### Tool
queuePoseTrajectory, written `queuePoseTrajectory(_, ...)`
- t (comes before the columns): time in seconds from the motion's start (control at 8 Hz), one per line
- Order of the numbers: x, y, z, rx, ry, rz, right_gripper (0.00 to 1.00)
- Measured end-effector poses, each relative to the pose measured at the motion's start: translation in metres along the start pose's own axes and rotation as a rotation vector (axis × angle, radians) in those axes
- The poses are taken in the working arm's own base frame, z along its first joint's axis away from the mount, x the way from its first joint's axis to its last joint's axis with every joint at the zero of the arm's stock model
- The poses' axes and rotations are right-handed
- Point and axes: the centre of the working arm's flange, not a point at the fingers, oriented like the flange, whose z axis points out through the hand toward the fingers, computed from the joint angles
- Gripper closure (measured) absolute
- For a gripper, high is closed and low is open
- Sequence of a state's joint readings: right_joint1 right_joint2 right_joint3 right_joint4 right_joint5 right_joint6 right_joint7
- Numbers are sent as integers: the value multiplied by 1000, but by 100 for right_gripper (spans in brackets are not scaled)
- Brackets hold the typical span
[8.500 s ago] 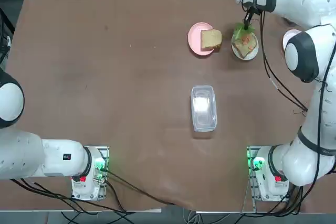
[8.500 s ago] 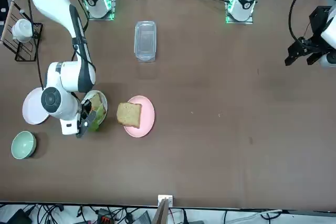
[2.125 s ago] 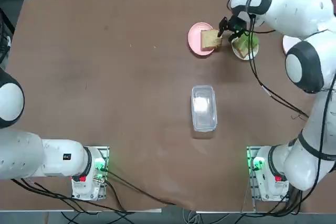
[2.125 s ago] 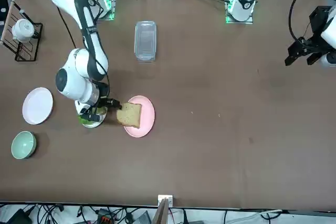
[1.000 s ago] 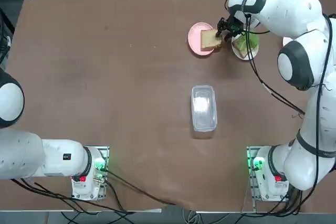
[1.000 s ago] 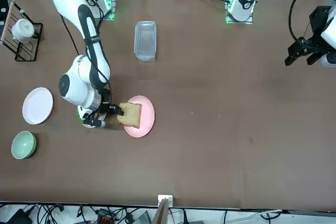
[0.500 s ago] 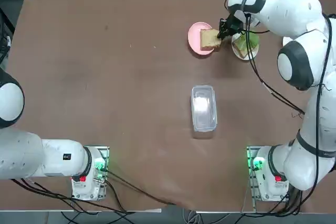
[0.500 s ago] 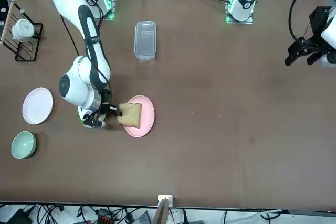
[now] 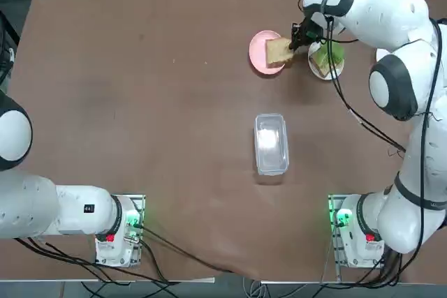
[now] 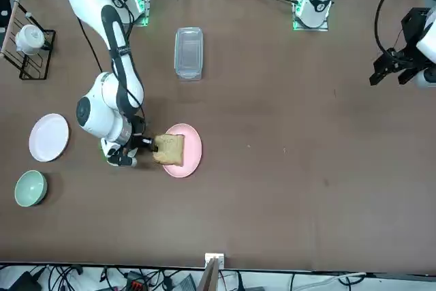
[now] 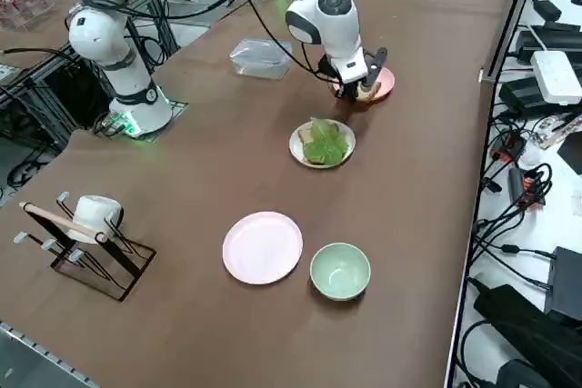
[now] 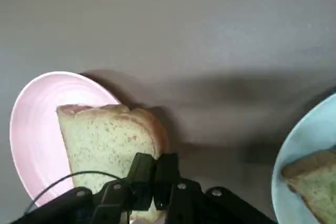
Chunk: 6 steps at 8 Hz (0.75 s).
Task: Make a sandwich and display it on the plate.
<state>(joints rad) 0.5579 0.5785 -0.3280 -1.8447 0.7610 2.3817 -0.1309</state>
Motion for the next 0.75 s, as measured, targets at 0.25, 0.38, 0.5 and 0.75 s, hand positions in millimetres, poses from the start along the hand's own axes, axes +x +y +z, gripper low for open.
queuePoseTrajectory(0.25,1,-7,-11,13,11,-8,96)
queuePoseTrajectory(0.38,2,-11,-22,26,15,-11,97)
queuePoseTrajectory(0.5,3,-14,-37,43,18,-13,97)
queuePoseTrajectory(0.75,6,-12,-73,76,17,-7,97)
